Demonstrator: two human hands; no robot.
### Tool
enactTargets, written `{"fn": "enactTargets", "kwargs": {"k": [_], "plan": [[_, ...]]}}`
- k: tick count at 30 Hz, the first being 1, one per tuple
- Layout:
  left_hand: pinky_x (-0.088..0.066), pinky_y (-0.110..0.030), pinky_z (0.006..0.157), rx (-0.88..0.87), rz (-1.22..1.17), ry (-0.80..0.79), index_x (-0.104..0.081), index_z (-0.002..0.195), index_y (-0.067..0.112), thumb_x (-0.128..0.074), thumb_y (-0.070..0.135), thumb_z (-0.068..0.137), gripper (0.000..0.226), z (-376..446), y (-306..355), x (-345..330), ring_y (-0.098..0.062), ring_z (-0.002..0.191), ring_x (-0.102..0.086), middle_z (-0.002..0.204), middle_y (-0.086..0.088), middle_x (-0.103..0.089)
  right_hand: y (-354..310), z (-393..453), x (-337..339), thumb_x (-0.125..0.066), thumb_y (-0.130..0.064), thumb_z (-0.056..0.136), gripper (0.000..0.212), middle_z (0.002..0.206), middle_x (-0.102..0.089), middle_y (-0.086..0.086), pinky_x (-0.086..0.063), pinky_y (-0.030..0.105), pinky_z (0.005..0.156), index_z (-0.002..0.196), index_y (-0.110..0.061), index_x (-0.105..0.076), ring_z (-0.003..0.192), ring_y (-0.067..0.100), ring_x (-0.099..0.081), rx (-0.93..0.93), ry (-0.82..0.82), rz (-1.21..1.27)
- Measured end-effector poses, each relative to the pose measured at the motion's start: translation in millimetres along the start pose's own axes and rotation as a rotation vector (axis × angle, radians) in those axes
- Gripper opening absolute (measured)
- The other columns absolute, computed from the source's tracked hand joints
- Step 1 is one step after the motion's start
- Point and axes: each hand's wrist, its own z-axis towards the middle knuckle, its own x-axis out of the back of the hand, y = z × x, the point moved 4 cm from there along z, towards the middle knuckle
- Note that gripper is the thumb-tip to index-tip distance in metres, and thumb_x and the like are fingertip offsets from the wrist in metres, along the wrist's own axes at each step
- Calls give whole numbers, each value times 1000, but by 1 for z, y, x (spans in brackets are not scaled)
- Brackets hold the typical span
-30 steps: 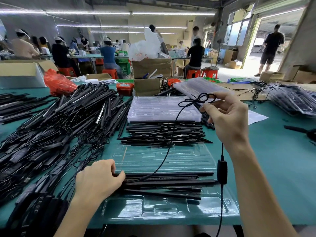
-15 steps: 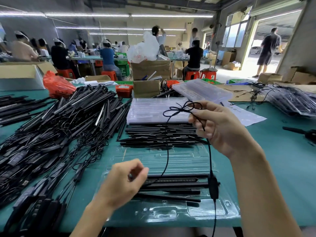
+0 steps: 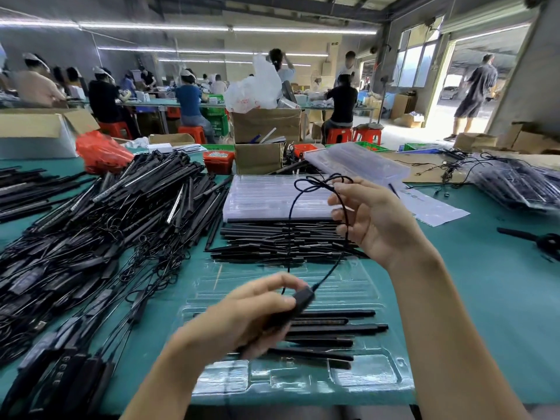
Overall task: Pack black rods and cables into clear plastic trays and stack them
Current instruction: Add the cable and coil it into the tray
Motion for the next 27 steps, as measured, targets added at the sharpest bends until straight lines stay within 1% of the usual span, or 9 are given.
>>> {"fn": "enactTargets", "kwargs": {"k": [3, 7, 10, 12, 15, 17, 20, 22, 27], "plan": [[-19, -19, 35, -32, 143, 113, -60, 108, 24, -74, 41, 77, 38, 1, 24, 24, -13, 39, -23, 53, 1, -41, 11, 4, 9, -65, -15, 93, 6, 69, -67, -1, -45, 22, 46, 93, -20, -62, 56, 12, -60, -8, 92, -112], [-24, -17, 36, -81, 328, 227, -65, 96, 23, -84, 36, 77, 30, 11, 52, 45, -11, 41, -27, 55, 3, -44, 30, 11, 20, -67, -15, 91, 10, 69, -70, 2, -43, 22, 44, 100, -18, -63, 55, 14, -60, -39, 177, -235], [-32, -12, 42, -184, 503, 379, -68, 93, 22, -72, 35, 90, 14, 21, 57, 56, -7, 43, -40, 58, 1, -57, 47, 14, 32, -68, -20, 91, 11, 71, -72, 1, -43, 22, 45, 100, -17, -63, 54, 13, -60, -84, 219, -364], [-32, -17, 45, -170, 650, 421, -68, 92, 21, -60, 36, 99, 19, 30, 47, 63, -10, 47, -40, 61, 2, -57, 60, 14, 43, -70, -24, 90, 12, 70, -73, 1, -41, 21, 43, 97, -17, -63, 53, 12, -58, -133, 222, -450], [-34, -33, 52, -65, 829, 392, -54, 81, 6, -46, 33, 106, 38, 41, 18, 64, -13, 53, -34, 60, 6, -42, 82, 12, 56, -72, -26, 89, 15, 67, -72, 2, -39, 21, 43, 91, -15, -61, 51, 10, -53, -190, 219, -528], [-43, -42, 65, -39, 907, 357, -55, 84, 9, -44, 32, 107, 34, 44, -3, 58, -14, 60, -43, 67, 0, -51, 95, 10, 63, -73, -28, 89, 17, 65, -71, 2, -39, 22, 44, 88, -14, -62, 50, 8, -54, -186, 237, -555], [-48, -32, 67, -40, 862, 271, -51, 99, 35, -50, 49, 100, 14, 41, -29, 44, -9, 65, -50, 79, -1, -62, 109, 8, 71, -73, -24, 89, 20, 59, -67, 4, -38, 20, 41, 80, -12, -60, 45, 9, -52, -134, 284, -507], [-47, -25, 66, -47, 901, 230, -44, 96, 41, -57, 59, 92, 22, 36, -39, 38, -7, 67, -52, 82, 7, -61, 116, 6, 76, -72, -19, 89, 22, 58, -66, 6, -36, 20, 39, 76, -13, -55, 42, 10, -50, -110, 328, -466], [-50, -34, 68, -84, 904, 157, -51, 92, 34, -67, 36, 87, 17, 29, -43, 29, -14, 70, -55, 84, 3, -64, 122, 1, 88, -69, -13, 89, 21, 58, -67, 7, -34, 23, 38, 93, -13, -49, 43, 15, -49, -79, 417, -377]]}}
